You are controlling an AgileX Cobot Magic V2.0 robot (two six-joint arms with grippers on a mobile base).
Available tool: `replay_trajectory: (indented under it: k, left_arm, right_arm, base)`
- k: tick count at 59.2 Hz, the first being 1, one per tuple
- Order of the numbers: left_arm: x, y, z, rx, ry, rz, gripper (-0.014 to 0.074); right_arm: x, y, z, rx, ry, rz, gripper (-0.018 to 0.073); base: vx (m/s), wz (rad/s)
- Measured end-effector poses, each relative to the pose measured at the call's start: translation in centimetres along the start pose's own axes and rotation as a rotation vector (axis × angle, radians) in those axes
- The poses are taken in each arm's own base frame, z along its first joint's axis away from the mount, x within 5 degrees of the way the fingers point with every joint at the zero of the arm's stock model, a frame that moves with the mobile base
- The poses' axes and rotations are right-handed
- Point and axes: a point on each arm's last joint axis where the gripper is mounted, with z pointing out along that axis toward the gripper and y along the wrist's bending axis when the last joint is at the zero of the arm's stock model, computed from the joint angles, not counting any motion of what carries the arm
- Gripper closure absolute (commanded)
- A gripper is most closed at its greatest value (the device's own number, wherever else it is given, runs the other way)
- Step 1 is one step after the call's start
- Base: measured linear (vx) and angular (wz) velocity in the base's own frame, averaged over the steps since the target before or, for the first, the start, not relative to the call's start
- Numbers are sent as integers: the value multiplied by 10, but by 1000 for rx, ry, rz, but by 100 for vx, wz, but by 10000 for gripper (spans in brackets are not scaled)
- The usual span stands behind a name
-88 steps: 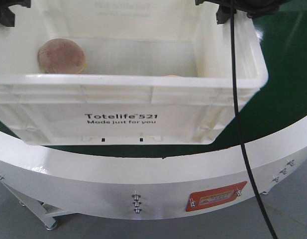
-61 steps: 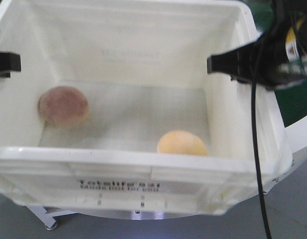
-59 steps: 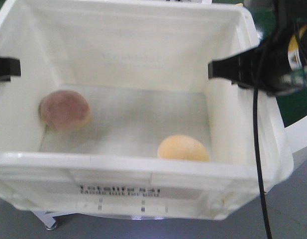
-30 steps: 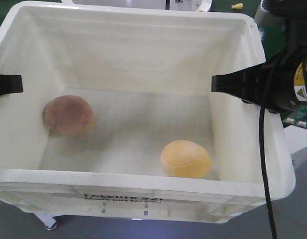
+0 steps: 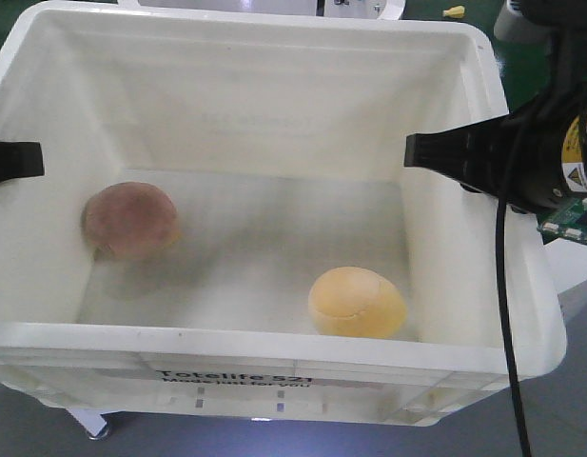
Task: Place moving items into box and shelve
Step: 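Hold the tote by its rims with both grippers while driving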
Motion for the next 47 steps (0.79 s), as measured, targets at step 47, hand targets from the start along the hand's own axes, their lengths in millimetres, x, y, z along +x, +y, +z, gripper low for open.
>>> replay_trajectory:
  k: [47]
  left_arm:
    - [1,1,0,-6,14,-3,488]
  right_arm:
    - [0,1,0,-4,1,-1,571]
  base:
    - [0,0]
